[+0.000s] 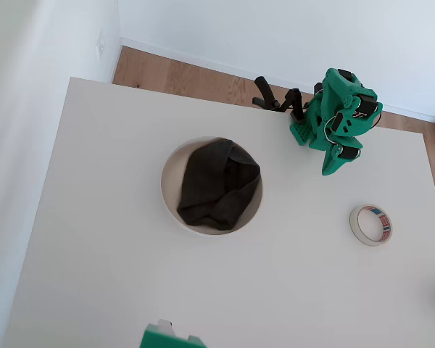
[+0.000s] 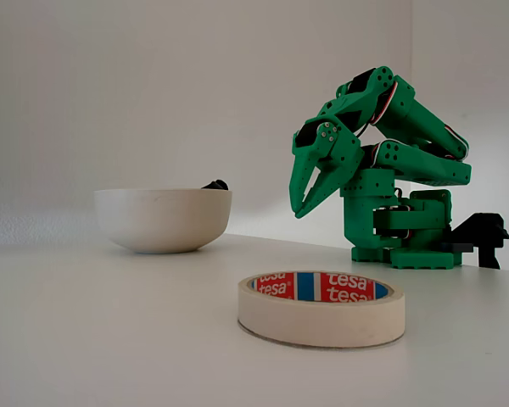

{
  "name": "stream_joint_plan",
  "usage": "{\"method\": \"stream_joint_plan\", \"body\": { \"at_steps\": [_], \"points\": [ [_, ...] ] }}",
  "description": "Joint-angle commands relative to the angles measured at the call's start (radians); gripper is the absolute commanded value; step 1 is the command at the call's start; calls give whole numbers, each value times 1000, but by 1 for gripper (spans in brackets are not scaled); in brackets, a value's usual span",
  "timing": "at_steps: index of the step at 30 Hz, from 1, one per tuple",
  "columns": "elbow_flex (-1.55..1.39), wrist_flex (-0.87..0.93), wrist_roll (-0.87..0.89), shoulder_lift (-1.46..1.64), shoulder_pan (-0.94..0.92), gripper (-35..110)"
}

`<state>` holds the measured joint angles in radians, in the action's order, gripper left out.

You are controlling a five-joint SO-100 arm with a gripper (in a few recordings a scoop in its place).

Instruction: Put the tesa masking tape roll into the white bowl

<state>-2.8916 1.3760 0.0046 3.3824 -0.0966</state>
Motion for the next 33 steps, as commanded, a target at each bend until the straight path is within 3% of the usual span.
{"method": "stream_joint_plan", "body": {
  "at_steps": [1,22,33],
  "points": [
    [-3,15,3,6,-21,-8],
    [6,-8,43,-8,-92,-8],
    [127,-344,69,-581,143,-8]
  ]
}}
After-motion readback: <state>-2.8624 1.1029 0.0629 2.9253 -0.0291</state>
